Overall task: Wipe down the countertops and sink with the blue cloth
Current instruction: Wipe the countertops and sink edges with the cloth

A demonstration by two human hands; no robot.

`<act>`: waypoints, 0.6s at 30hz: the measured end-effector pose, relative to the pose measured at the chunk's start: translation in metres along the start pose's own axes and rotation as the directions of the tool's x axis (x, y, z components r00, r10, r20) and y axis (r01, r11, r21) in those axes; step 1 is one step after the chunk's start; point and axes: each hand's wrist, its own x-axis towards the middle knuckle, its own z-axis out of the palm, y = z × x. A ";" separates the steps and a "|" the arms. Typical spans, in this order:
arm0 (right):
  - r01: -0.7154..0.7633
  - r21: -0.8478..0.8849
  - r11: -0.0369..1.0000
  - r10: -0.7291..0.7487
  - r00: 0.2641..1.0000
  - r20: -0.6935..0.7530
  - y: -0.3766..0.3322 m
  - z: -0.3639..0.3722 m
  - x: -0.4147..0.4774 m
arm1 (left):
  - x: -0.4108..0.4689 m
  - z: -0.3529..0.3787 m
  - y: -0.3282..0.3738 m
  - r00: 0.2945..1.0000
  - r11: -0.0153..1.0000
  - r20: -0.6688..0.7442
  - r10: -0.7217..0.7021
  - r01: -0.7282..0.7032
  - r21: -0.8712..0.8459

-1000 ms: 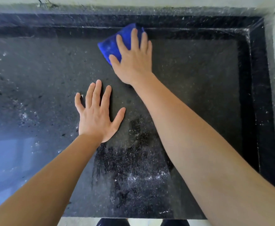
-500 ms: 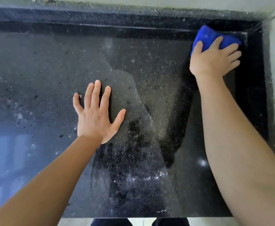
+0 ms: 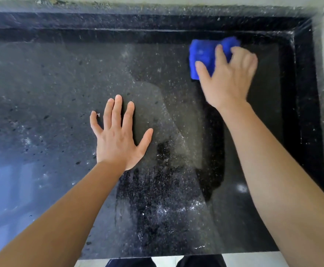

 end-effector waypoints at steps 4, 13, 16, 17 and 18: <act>-0.212 0.085 0.973 0.207 0.976 0.072 0.054 0.002 -0.028 | -0.001 0.000 0.000 1.000 1.000 -0.006 0.009 -0.009 -0.007; 0.048 0.152 0.987 -0.074 0.982 0.171 -0.063 -0.007 -0.054 | 0.001 -0.002 -0.001 1.000 1.000 0.006 0.009 -0.009 -0.025; 0.254 0.180 0.950 -0.290 0.934 0.210 -0.083 -0.009 -0.084 | 0.000 -0.002 -0.004 0.998 0.984 -0.061 -0.006 -0.005 -0.180; 0.285 0.176 0.942 -0.320 0.922 0.217 -0.076 -0.010 -0.093 | -0.001 -0.001 -0.007 0.995 0.961 -0.093 -0.020 -0.007 -0.277; 0.298 0.173 0.939 -0.332 0.917 0.223 -0.065 -0.011 -0.100 | -0.003 -0.002 -0.013 0.991 0.929 -0.127 -0.036 -0.014 -0.370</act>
